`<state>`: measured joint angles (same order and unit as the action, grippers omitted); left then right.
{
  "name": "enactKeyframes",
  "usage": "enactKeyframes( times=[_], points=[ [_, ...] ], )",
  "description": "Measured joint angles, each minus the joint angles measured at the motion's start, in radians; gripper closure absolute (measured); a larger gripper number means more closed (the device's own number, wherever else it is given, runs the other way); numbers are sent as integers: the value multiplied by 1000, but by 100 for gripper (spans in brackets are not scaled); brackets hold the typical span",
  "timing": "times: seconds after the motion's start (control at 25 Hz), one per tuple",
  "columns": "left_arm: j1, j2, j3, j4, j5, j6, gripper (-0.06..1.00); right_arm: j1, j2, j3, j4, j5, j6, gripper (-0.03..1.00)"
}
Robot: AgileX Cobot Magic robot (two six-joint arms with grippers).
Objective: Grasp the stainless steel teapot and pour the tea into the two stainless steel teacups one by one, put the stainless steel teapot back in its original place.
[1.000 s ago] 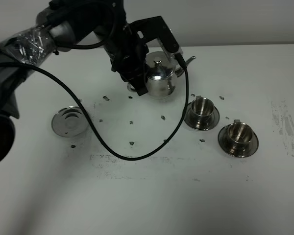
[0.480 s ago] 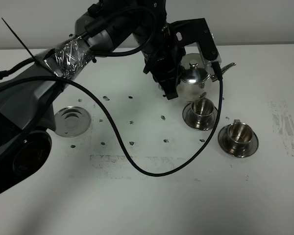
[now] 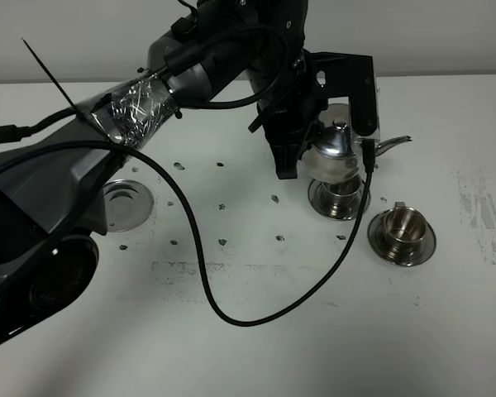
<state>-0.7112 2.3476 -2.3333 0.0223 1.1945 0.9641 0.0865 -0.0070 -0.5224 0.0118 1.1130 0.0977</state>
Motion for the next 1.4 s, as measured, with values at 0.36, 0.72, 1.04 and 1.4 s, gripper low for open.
enactKeyframes(
  times=[0.36, 0.72, 1.04, 1.4],
  points=[
    [-18, 0, 0, 5, -1, 31, 75, 0, 0, 0, 0, 0, 0, 75],
    [-20, 0, 0, 18, -1, 103, 75, 0, 0, 0, 0, 0, 0, 75],
    [-43, 0, 0, 107, -1, 206, 75, 0, 0, 0, 0, 0, 0, 75],
    [-78, 29, 0, 187, -1, 251, 75, 0, 0, 0, 0, 0, 0, 75]
  ],
)
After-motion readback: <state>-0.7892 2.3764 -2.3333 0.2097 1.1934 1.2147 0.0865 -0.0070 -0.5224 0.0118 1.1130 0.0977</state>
